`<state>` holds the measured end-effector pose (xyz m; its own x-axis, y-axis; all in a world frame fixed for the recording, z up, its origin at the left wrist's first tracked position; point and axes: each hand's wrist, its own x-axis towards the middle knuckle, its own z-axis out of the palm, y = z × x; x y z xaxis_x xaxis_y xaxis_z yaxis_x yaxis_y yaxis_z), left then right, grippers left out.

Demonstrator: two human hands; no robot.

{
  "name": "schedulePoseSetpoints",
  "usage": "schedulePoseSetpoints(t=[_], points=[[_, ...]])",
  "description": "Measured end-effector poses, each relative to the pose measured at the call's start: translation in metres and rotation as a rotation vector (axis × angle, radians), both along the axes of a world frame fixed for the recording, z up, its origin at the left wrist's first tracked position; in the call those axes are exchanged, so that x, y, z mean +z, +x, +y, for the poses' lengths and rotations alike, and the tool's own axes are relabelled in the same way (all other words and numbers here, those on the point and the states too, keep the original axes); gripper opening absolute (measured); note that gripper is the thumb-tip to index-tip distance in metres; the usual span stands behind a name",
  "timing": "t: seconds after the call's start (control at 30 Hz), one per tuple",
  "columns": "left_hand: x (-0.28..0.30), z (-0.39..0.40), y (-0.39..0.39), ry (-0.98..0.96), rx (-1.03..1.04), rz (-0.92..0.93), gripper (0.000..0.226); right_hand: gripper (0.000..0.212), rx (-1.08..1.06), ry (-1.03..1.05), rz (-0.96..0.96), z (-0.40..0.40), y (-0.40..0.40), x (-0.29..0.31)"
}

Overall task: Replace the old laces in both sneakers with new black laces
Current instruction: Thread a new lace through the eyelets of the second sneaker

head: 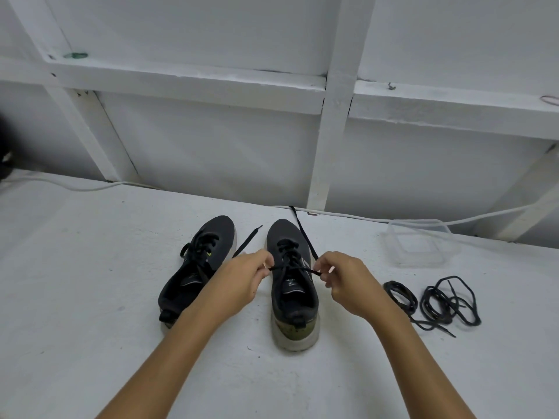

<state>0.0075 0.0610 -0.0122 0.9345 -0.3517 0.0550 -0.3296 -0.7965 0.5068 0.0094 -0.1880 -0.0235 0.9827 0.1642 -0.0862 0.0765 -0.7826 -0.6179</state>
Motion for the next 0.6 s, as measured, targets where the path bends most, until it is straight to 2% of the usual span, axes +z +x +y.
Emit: schedulePoseSetpoints(t=[0.1,0.17,0.27,0.33,0.43,0.53,0.6], points=[[-0.010,0.012,-0.003,0.039,-0.010,0.021,0.022,0.030,-0.007,-0.089,-0.042,-0.011,-0.003,-0.005],[-0.017,0.014,-0.002,0.085,0.078,0.054,0.028,0.025,-0.006,-0.153,-0.058,-0.015,-0.003,-0.011],[-0.020,0.003,-0.002,-0.094,0.294,0.023,0.027,0.030,-0.125,-0.171,-0.063,-0.017,-0.002,-0.020],[-0.016,-0.006,-0.001,-0.240,0.430,0.014,0.027,0.036,-0.264,-0.015,-0.079,-0.014,0.000,-0.018],[-0.005,-0.020,0.004,-0.431,0.558,0.056,0.026,0.031,-0.474,0.338,-0.056,-0.005,0.003,-0.007],[0.005,-0.034,0.010,-0.565,0.619,0.110,0.027,0.036,-0.513,0.688,0.084,0.006,0.008,0.003],[0.012,-0.043,0.011,-0.652,0.605,0.151,0.031,0.041,-0.501,0.845,0.161,0.015,0.010,0.010]])
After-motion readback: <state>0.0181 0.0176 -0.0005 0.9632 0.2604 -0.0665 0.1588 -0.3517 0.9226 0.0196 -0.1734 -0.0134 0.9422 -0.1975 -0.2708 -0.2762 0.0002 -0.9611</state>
